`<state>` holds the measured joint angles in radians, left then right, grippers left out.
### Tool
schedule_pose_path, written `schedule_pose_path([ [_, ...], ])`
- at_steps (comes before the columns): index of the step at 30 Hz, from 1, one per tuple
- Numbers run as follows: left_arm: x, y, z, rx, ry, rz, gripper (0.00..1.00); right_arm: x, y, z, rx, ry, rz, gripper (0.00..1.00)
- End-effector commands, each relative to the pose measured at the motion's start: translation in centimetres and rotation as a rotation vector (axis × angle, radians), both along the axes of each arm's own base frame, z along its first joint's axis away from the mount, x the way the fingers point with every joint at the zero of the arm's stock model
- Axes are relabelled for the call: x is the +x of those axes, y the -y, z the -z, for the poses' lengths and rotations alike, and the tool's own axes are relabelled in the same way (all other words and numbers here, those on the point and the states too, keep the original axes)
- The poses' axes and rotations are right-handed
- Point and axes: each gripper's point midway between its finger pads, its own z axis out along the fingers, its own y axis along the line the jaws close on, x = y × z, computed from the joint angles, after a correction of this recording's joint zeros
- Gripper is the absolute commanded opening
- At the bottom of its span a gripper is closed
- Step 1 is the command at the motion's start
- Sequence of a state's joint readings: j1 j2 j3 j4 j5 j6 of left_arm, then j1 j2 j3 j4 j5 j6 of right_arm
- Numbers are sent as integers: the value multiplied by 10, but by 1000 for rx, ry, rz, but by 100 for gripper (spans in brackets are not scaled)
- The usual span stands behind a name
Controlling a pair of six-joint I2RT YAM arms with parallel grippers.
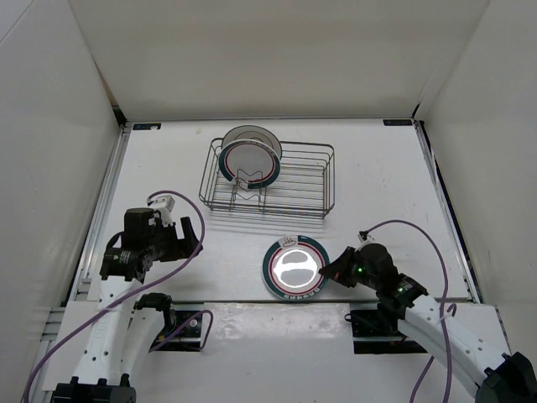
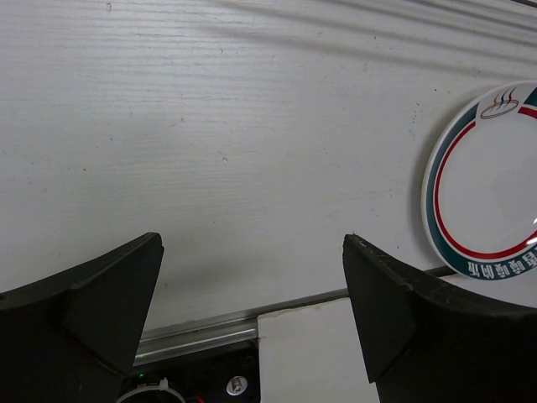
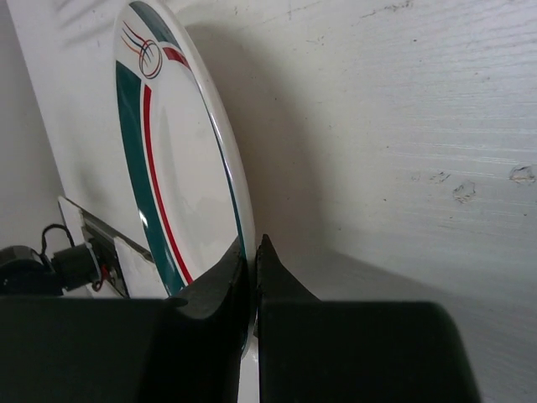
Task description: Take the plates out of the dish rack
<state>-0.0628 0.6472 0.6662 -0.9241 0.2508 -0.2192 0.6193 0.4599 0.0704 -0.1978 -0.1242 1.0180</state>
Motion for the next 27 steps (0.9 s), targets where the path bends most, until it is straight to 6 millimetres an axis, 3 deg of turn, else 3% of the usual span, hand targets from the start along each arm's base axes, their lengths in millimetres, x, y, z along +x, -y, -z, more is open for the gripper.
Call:
schedule_pose_path([
  [1,-2,1,3,-5,-14,2,100,-5,18,45,-41,-86,115,0],
  [8,-1,1,3,-4,-12,3,100,-4,24,51,-67,-80,136,9],
  [13,-2,2,2,-7,-6,5,100,-4,26,47,-102,-74,121,29],
  [24,-2,2,1,-8,-2,6,100,-9,29,49,-136,-76,90,47],
  [25,-2,2,0,-9,-2,5,100,-1,25,29,-126,-39,80,47],
  [27,-2,2,0,-6,1,4,100,-4,29,27,-172,-24,47,58],
])
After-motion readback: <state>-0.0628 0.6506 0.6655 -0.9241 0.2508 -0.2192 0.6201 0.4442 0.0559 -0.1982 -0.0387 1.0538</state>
